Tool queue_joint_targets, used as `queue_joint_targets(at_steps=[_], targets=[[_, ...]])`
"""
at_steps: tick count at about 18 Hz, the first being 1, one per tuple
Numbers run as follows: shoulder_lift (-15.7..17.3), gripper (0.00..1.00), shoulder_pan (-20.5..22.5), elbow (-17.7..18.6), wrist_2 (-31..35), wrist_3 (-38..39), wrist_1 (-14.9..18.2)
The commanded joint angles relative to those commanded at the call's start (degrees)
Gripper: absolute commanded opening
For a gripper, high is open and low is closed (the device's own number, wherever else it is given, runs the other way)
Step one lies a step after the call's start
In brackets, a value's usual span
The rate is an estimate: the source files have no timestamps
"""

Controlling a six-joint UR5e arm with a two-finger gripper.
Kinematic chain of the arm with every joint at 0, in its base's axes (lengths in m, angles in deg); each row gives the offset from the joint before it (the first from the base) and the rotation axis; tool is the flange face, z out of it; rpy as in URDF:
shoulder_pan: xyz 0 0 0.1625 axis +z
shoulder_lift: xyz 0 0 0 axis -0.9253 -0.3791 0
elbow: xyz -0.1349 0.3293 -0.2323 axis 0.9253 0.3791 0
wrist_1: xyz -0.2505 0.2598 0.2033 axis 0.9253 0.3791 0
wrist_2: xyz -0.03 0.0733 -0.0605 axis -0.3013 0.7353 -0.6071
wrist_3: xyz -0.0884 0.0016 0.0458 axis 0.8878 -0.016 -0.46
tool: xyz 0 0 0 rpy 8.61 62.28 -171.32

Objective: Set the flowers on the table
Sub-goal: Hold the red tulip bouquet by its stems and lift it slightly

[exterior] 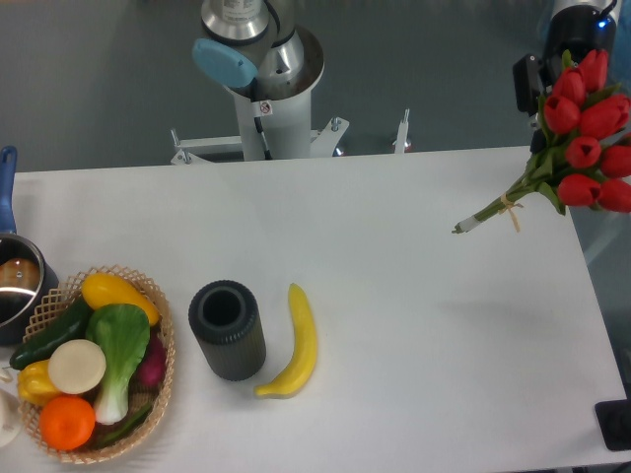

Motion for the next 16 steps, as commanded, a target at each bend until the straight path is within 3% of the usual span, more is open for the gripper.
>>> queue_joint_targets(at_steps=[7,16], targets=[[-0.2,0.45,0.3,-0.1,0.1,0.2,0.1],[0.4,0.45,-0.4,0.0,8.2,0.4,0.2]])
